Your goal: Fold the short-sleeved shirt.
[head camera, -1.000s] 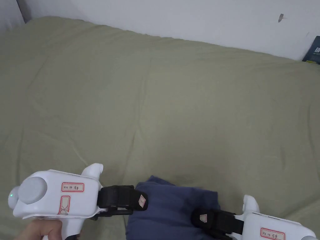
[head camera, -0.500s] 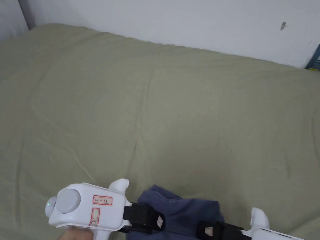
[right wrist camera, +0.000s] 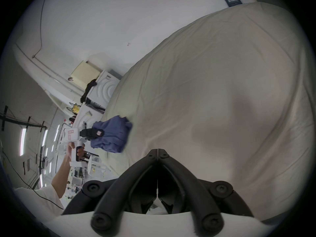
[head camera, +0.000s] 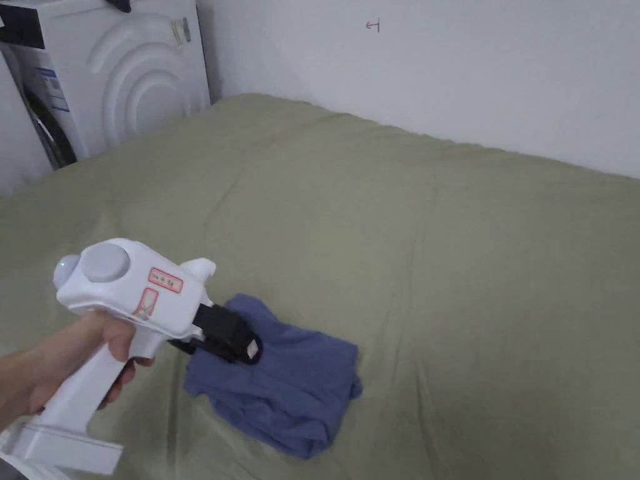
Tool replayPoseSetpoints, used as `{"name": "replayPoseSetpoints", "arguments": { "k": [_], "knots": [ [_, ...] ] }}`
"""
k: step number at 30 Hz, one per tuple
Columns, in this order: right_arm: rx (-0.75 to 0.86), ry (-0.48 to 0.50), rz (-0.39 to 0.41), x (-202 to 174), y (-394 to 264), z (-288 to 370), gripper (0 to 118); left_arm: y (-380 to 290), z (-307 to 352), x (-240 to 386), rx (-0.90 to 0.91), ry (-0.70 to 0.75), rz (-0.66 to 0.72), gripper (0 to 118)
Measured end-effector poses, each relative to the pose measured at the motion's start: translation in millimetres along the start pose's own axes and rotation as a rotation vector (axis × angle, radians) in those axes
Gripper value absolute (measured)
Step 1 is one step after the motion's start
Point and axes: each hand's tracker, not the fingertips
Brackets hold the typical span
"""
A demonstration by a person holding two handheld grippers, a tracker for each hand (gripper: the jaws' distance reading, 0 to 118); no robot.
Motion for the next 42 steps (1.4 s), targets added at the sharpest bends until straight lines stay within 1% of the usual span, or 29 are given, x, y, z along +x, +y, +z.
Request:
{"name": "replayPoseSetpoints", "arguments": {
  "k": [3, 5, 7, 10, 12, 13, 14, 15, 16, 17, 18, 20, 23, 24, 25, 26, 27, 28, 29, 30, 31, 32, 33, 34, 36, 39, 40, 41, 42],
  "knots": [
    [0.01, -0.042, -0.028, 6.9, 3.7, 3.6, 1, 25.6, 14.1, -32.9, -0.008, 0.049, 0.003, 31],
    [0.01, -0.059, -0.056, 12.4, 5.1, 4.4, 1, 44.1, 12.4, -54.3, -0.013, 0.076, 0.032, 31],
    [0.021, -0.069, -0.086, 18.1, 5.8, 3.8, 1, 60.6, 8.2, -67.7, -0.018, 0.119, 0.027, 31],
    [0.022, -0.11, -0.097, 23.2, 7.9, 1.6, 1, 75.2, 1.7, -76.5, -0.02, 0.091, 0.023, 31],
    [0.028, -0.106, -0.091, 25.7, 6.8, 1.0, 1, 78.1, -4.9, -74.0, -0.033, 0.092, 0.014, 31],
    [0.022, -0.105, -0.092, 26.7, 7.5, -0.4, 1, 80.4, -6.8, -76.9, -0.044, 0.099, -0.002, 34],
    [0.012, -0.11, -0.094, 25.3, 7.9, -2.9, 1, 79.9, -8.2, -75.3, -0.054, 0.116, -0.012, 45],
    [0.012, -0.108, -0.089, 25.2, 7.1, -2.8, 1, 78.4, -8.2, -74.0, -0.049, 0.126, -0.017, 78],
    [0.011, -0.109, -0.082, 24.6, 7.0, -2.6, 1, 76.5, -7.0, -72.4, -0.031, 0.163, -0.016, 109],
    [0.01, -0.108, -0.078, 23.9, 7.1, -2.0, 1, 74.5, -5.8, -74.2, 0.003, 0.19, -0.015, 118],
    [0.011, -0.101, -0.073, 24.5, 7.6, -1.1, 1, 70.2, -3.7, -70.5, 0.003, 0.201, -0.015, 117],
    [0.016, -0.092, -0.059, 22.2, 9.1, 3.0, 1, 60.9, 3.3, -63.6, 0.041, 0.167, -0.001, 117],
    [0.041, -0.095, -0.033, 17.6, 10.6, 12.7, 1, 43.1, 11.2, -43.1, 0.033, 0.267, -0.053, 117],
    [0.053, -0.091, -0.023, 14.8, 10.7, 18.1, 1, 36.6, 17.6, -33.7, 0.059, 0.304, -0.068, 115],
    [0.064, -0.088, -0.005, 11.7, 10.7, 23.5, 1, 30.8, 24.0, -25.4, 0.096, 0.323, -0.077, 109],
    [0.081, -0.085, 0.022, 7.6, 9.9, 30.0, 1, 20.2, 32.1, -10.3, 0.178, 0.361, -0.109, 97],
    [0.1, -0.087, 0.049, 4.1, 8.8, 37.2, 1, 8.6, 39.0, 7.0, 0.246, 0.399, -0.161, 67],
    [0.109, -0.096, 0.064, 1.1, 8.2, 43.2, 1, 1.2, 41.2, 21.6, 0.294, 0.421, -0.207, 32],
    [0.127, -0.111, 0.076, 0.9, 7.8, 51.1, 1, -5.7, 44.1, 40.2, 0.278, 0.47, -0.229, 0],
    [0.15, -0.119, 0.104, 3.7, 8.1, 59.5, 1, -16.4, 47.9, 60.9, 0.334, 0.475, -0.272, 0],
    [0.171, -0.113, 0.118, 0.8, 8.3, 67.5, 1, -23.9, 49.2, 80.0, 0.348, 0.451, -0.258, 0],
    [0.19, -0.115, 0.118, -3.4, 9.6, 77.2, 1, -35.3, 50.7, 104.2, 0.348, 0.378, -0.236, 0],
    [0.233, -0.116, 0.131, -8.3, 10.9, 87.7, 1, -44.1, 53.6, 131.4, 0.407, 0.344, -0.275, 0],
    [0.268, -0.121, 0.152, -17.0, 11.9, 96.6, 1, -54.5, 52.5, 155.9, 0.43, 0.324, -0.317, 0],
    [0.333, -0.176, 0.221, -32.1, 15.1, 114.9, 1, -75.8, 48.5, 211.3, 0.516, 0.319, -0.343, 0],
    [0.451, -0.266, 0.297, -53.1, 17.8, 139.2, 1, -106.4, 42.2, 269.2, 0.676, 0.191, -0.319, 0],
    [0.481, -0.306, 0.319, -59.2, 18.5, 147.1, 1, -119.2, 37.6, 290.0, 0.709, 0.201, -0.281, 0],
    [0.528, -0.353, 0.363, -65.5, 18.0, 155.7, 1, -136.5, 34.0, 315.3, 0.765, 0.221, -0.332, 0],
    [0.572, -0.39, 0.393, -72.1, 16.8, 162.1, 1, -148.1, 30.2, 333.6, 0.77, 0.247, -0.382, 0]
  ]
}}
